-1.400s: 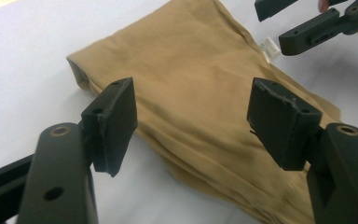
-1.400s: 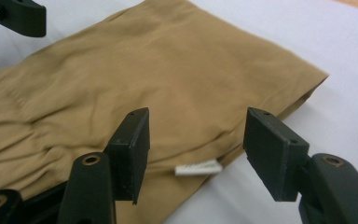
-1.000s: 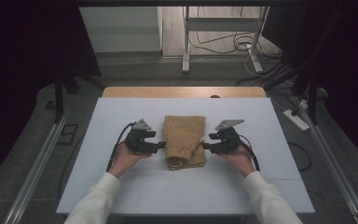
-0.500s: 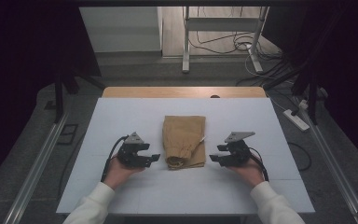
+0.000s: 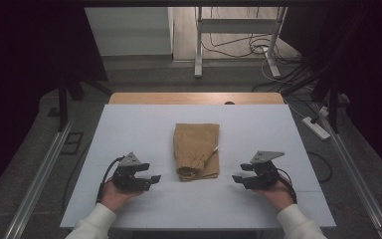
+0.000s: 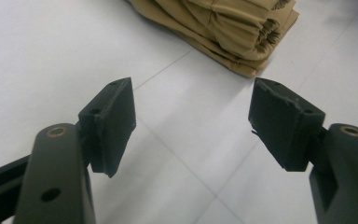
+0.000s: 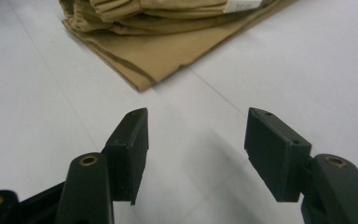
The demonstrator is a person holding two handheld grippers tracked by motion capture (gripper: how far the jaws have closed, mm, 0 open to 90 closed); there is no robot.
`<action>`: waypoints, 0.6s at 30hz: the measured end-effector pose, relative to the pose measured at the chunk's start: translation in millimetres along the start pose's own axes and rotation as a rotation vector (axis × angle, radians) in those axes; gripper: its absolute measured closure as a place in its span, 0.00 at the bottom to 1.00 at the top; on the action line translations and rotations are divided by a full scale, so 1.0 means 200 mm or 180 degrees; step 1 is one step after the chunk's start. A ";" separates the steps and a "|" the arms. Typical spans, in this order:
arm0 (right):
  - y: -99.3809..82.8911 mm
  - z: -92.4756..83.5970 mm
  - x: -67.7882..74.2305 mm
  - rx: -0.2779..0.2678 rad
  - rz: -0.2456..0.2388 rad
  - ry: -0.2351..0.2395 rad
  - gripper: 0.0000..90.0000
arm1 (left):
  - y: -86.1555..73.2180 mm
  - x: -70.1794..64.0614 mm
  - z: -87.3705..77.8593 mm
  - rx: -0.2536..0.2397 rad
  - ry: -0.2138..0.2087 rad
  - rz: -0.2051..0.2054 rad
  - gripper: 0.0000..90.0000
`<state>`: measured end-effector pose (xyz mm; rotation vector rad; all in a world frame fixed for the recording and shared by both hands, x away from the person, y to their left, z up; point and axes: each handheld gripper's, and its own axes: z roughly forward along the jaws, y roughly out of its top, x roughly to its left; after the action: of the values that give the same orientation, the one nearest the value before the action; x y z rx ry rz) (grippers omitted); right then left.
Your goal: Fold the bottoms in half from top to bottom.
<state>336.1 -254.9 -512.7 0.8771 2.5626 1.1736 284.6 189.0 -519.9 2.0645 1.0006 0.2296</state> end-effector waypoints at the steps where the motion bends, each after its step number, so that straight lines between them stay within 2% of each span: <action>1: -0.01 -0.01 0.00 -0.0011 0.0016 -0.0003 0.44 | -0.01 0.00 -0.01 -0.0004 0.0006 -0.0022 0.34; 8: -0.09 -0.07 -0.01 0.0010 0.0053 -0.0073 0.44 | -0.07 0.00 -0.06 -0.0023 0.0029 -0.0076 0.34; 18: -0.09 -0.09 -0.02 -0.0034 0.0043 -0.0045 0.44 | -0.09 0.01 -0.07 -0.0009 0.0049 -0.0103 0.34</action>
<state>323.6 -277.4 -515.3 0.8987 2.5408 1.1795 269.5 204.7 -524.9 2.0451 1.0417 0.2305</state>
